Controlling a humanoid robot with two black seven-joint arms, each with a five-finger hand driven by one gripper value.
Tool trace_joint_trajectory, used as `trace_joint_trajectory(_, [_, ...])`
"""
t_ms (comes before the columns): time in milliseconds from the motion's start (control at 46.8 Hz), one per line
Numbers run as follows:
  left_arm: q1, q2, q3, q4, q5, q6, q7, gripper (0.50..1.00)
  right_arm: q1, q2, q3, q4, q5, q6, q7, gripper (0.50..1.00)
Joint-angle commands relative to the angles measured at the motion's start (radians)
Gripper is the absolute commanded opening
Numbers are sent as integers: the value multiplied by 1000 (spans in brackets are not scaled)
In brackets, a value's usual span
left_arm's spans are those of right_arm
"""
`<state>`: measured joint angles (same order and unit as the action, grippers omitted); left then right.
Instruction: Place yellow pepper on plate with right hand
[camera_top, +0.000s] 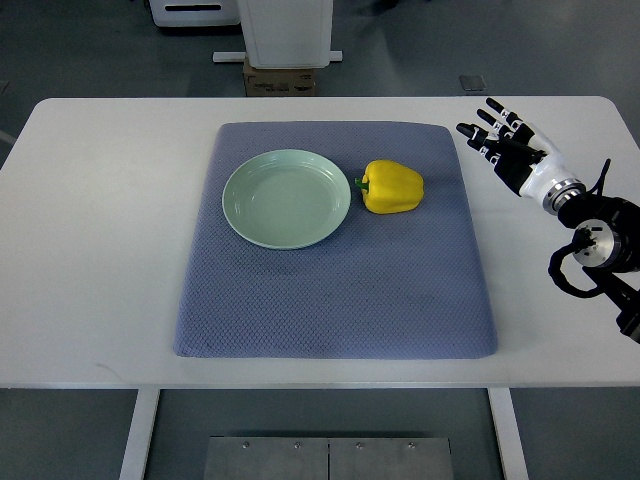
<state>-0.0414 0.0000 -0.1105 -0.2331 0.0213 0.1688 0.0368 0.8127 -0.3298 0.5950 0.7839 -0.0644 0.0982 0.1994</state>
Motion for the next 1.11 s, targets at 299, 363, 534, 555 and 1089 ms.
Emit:
trace_joint_trajectory(299, [0,0,0,0,0,0,0,1000,0,0,20,-18,0,0,15,1000])
trace_joint_trajectory(363, [0,0,0,0,0,0,0,1000,0,0,20,-26,0,1,14,1000])
trace_joint_trajectory(534, [0,0,0,0,0,0,0,1000,0,-3,17,-32,0,17,8,1000])
trace_joint_trajectory(555, [0,0,0,0,0,0,0,1000,0,-3,16,-32,0,20,8,1000])
trace_joint_trajectory(1089, [0,0,0,0,0,0,0,1000,0,-2,20,-71,-2,25,25,1000])
